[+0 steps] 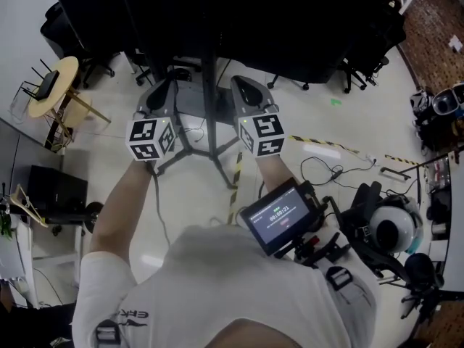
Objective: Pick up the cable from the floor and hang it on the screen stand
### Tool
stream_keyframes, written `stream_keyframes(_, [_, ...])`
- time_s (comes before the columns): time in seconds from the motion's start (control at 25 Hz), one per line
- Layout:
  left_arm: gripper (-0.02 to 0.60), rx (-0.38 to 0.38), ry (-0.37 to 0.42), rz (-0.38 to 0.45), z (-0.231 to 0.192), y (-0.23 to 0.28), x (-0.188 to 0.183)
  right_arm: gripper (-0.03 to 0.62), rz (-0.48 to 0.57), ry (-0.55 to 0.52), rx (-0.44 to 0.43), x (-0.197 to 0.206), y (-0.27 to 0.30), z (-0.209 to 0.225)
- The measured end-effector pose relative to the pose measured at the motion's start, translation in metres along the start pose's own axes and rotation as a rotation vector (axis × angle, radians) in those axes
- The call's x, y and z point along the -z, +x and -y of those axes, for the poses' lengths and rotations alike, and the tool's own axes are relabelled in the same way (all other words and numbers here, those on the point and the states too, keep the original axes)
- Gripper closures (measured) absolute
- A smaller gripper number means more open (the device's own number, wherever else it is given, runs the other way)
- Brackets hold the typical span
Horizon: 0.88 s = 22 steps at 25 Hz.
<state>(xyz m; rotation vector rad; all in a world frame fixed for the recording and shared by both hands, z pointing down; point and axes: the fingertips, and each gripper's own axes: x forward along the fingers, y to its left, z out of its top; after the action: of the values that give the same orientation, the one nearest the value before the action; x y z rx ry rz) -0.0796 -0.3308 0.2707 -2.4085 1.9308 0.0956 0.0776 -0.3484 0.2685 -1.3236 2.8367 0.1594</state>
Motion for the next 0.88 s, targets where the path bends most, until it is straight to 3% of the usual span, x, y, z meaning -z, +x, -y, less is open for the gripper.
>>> stream_keyframes(0.2, [0.578, 0.037, -0.001, 0.002, 0.008, -0.043, 0.008, 0.580, -0.004, 0.004, -0.003, 0.007, -0.034, -0.032])
stream_keyframes(0.88, [0.578, 0.189, -0.067, -0.013, 0.031, -0.172, 0.027, 0.580, -0.098, -0.006, 0.113, 0.025, -0.153, -0.125])
